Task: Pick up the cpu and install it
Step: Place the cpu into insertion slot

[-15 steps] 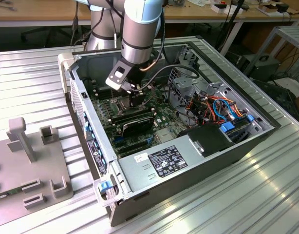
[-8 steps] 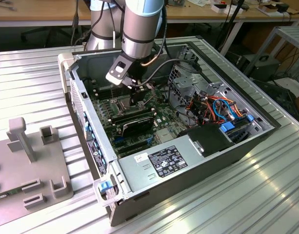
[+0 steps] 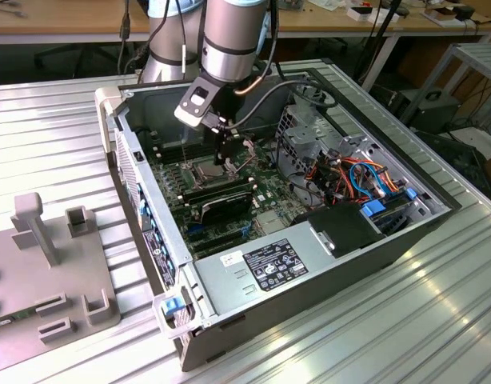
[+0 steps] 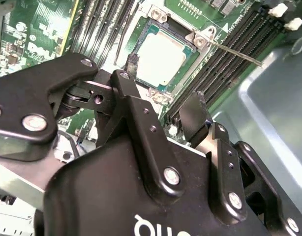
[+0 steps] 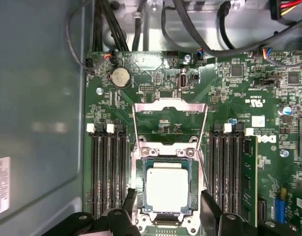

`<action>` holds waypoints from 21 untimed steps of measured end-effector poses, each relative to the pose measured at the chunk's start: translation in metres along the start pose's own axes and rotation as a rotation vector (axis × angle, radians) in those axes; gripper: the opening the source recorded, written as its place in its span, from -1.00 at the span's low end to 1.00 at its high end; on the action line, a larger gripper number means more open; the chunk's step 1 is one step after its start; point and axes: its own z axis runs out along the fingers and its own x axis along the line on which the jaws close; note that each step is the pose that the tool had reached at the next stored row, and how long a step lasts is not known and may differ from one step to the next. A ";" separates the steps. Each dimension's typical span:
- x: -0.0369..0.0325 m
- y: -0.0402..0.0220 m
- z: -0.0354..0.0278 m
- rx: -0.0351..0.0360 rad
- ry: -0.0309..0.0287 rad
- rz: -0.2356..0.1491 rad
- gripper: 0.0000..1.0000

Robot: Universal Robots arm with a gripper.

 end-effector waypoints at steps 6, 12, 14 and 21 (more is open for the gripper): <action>0.0004 0.0005 -0.0189 0.0000 -0.0020 0.000 0.24; 0.0009 0.0007 -0.0259 0.0000 -0.0065 0.000 0.24; 0.0009 0.0007 -0.0259 0.0000 -0.0065 0.000 0.24; 0.0009 0.0007 -0.0259 0.0000 -0.0065 0.000 0.24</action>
